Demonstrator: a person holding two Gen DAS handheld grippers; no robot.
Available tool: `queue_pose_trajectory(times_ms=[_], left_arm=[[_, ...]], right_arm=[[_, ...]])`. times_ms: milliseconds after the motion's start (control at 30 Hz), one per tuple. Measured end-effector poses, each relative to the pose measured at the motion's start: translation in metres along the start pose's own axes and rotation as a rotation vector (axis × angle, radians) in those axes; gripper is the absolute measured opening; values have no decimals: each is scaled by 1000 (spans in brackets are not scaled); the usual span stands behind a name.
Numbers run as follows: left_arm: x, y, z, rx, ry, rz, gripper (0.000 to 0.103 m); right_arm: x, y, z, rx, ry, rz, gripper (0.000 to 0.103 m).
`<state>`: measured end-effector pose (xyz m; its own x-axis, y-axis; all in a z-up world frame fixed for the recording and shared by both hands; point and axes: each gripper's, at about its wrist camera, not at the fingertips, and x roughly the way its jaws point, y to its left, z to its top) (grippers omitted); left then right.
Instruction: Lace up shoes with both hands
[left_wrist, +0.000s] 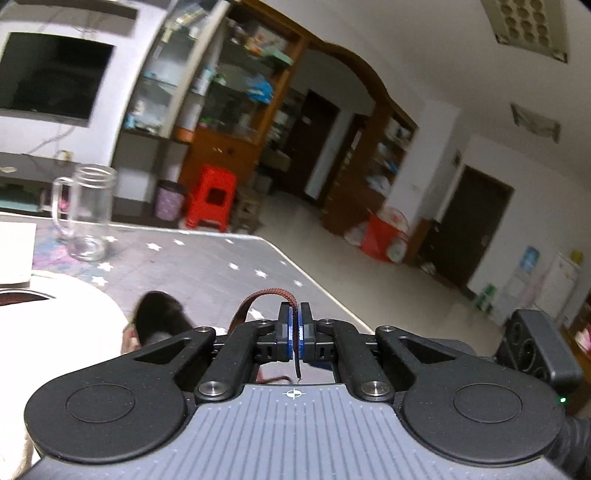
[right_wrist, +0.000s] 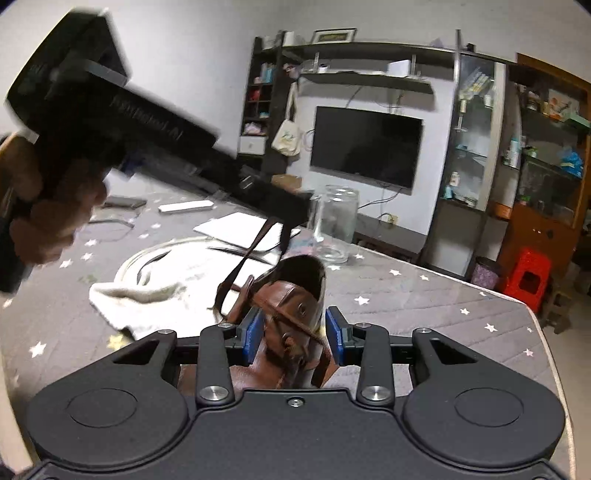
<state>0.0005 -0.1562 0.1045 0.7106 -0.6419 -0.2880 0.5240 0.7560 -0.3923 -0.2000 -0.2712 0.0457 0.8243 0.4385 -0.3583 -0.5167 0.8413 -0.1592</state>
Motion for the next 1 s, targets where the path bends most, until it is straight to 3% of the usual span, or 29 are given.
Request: queue_pose_trajectory(times_ms=[300, 500, 1000], left_arm=[[5, 15, -9, -50, -89, 74, 3], [6, 18, -15, -89, -139, 81, 3], [20, 21, -40, -188, -173, 76, 3]], right_arm=[[33, 3, 0, 75, -3, -37, 39], [45, 4, -4, 105, 4, -45, 39], [41, 24, -8, -79, 11, -166, 39]])
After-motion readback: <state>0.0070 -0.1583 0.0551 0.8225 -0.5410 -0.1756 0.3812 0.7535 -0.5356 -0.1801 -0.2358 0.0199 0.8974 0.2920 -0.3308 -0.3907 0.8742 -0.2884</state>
